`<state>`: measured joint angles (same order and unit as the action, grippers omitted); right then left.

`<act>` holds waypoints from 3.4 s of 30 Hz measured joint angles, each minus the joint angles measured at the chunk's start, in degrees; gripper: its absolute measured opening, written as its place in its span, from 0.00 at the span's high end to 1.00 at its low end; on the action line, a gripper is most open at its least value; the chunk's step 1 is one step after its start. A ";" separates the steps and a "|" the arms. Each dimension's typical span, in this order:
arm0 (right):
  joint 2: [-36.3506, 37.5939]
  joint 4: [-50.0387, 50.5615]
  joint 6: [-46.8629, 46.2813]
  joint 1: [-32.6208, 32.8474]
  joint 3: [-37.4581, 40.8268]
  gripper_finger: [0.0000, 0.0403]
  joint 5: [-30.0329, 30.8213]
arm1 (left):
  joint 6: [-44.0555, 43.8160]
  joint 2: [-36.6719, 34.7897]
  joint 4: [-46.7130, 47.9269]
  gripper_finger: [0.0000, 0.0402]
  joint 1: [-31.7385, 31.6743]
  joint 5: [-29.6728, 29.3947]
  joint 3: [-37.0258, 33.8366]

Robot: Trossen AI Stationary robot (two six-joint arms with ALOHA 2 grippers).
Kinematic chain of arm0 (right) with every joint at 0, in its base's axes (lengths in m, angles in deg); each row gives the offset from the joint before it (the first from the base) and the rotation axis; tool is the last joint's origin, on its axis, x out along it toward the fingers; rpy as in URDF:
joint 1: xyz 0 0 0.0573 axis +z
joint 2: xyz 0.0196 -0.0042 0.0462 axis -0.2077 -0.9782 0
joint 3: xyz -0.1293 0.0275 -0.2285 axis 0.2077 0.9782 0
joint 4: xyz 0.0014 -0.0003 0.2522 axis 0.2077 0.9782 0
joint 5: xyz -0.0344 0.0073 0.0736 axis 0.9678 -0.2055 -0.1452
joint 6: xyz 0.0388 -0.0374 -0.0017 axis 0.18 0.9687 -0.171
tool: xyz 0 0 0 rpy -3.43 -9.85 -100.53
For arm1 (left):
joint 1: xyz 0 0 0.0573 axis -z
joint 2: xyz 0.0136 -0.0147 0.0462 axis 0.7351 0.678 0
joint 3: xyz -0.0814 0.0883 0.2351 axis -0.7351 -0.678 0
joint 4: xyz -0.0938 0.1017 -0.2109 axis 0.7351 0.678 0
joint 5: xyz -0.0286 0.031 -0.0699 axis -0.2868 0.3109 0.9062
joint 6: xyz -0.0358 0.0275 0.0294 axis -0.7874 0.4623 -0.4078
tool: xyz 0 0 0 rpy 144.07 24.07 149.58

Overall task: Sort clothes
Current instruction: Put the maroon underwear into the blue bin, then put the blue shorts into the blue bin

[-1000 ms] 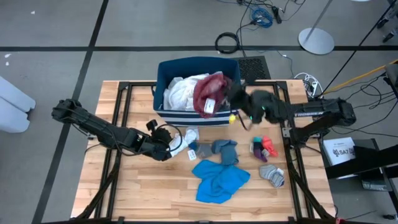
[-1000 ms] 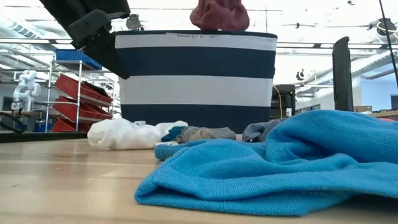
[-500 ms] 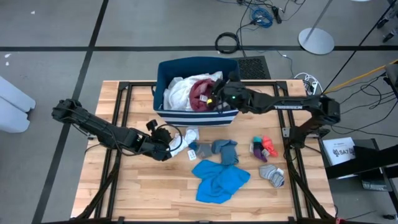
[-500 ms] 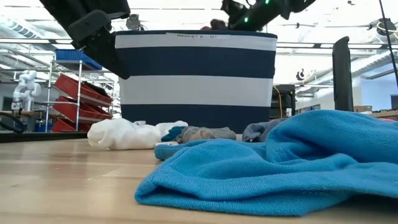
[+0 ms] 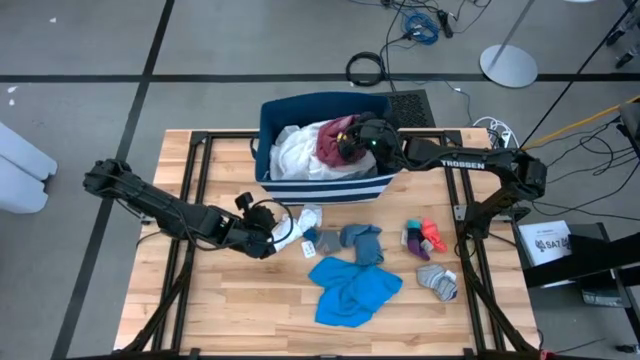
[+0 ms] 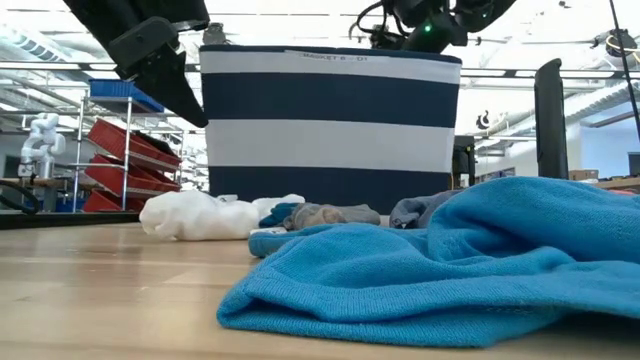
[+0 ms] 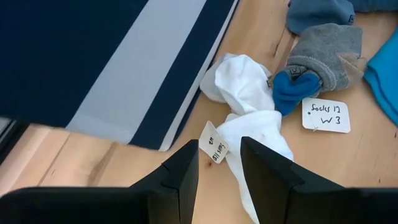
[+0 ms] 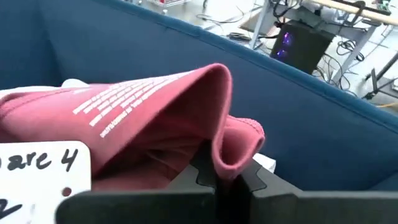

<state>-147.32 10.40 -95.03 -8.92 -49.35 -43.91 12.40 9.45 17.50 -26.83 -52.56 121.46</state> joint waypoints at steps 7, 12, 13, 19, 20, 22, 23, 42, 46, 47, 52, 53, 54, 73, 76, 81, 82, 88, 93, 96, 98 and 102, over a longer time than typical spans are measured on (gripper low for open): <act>-0.01 -1.81 8.47 3.81 -6.03 1.00 -2.68 | 1.16 0.00 -0.02 0.68 0.01 0.02 0.00; 0.01 -8.38 9.73 6.07 -8.67 1.00 -7.76 | 1.31 0.00 -0.14 0.68 0.00 0.02 0.00; 0.01 -10.21 9.73 6.27 -8.68 1.00 -8.34 | 1.31 0.00 -0.36 0.68 0.01 0.03 0.00; -2.46 -22.48 9.23 5.95 -8.74 1.00 -11.61 | 1.10 0.00 -0.57 0.68 -0.01 0.07 0.00; -3.27 -24.35 9.23 5.85 -8.74 1.00 -12.13 | 1.10 0.00 -0.47 0.68 0.01 0.07 0.00; -5.42 -29.20 9.06 5.81 -8.74 1.00 -12.85 | 1.12 0.00 -0.48 0.68 0.01 0.09 0.00; -6.54 -31.01 9.06 5.75 -8.74 1.00 -13.32 | 1.32 0.00 -0.46 0.68 0.01 0.09 0.00; -29.94 -1.70 -1.23 2.15 -35.09 1.00 -22.93 | 1.51 0.00 0.18 0.68 0.00 4.65 0.00; -30.06 5.03 -8.24 0.31 -37.07 1.00 -26.07 | 1.49 0.00 0.14 0.68 -0.01 5.24 0.00; -30.04 6.17 -9.17 -0.07 -37.07 1.00 -27.79 | 1.49 0.00 0.10 0.68 0.01 5.40 0.00; -30.04 8.49 -9.89 -1.16 -37.05 0.99 -39.20 | 1.49 0.00 -0.20 0.68 0.00 5.50 0.00; -30.04 8.77 -9.37 -1.03 -37.05 0.98 -39.10 | 1.49 0.00 -0.23 0.68 0.01 5.51 0.00; -30.04 8.89 -8.50 -0.82 -37.05 0.97 -39.04 | 1.48 0.00 -0.33 0.68 0.00 5.51 0.00; -27.29 29.65 -2.66 -1.51 -49.65 0.45 -39.21 | 1.34 0.00 -0.24 0.68 -0.01 5.55 0.00; -27.29 36.27 -1.13 -1.49 -54.67 0.45 -39.26 | 1.31 0.00 -0.26 0.68 0.00 5.55 0.00; -27.27 46.37 0.49 -1.51 -63.53 0.46 -39.23 | 1.29 0.00 -0.24 0.68 -0.01 5.55 0.00; -27.27 48.29 0.49 -1.51 -65.21 0.46 -39.23 | 1.27 0.00 -0.26 0.68 -0.01 5.55 0.00; -25.06 60.87 0.72 -0.06 -68.32 0.46 -39.28 | 0.90 0.00 -0.34 0.68 0.01 6.93 0.00; -22.40 71.57 2.34 3.96 -66.64 0.46 -39.15 | 0.86 0.00 -0.50 0.68 0.06 9.74 0.00; -21.21 73.82 1.24 7.95 -65.18 0.46 -38.75 | -0.61 0.00 -0.53 0.68 0.20 10.51 0.00; -20.16 74.71 0.23 11.59 -63.75 0.46 -38.75 | -2.07 0.00 -0.52 0.68 0.18 10.65 0.00; -17.44 74.84 -0.93 21.04 -59.01 0.46 -36.17 | -3.17 -0.02 -0.52 0.68 0.38 13.10 0.00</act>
<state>-164.76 85.24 -95.96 12.12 -108.36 -80.08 9.23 9.43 16.98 -26.46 -39.46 121.46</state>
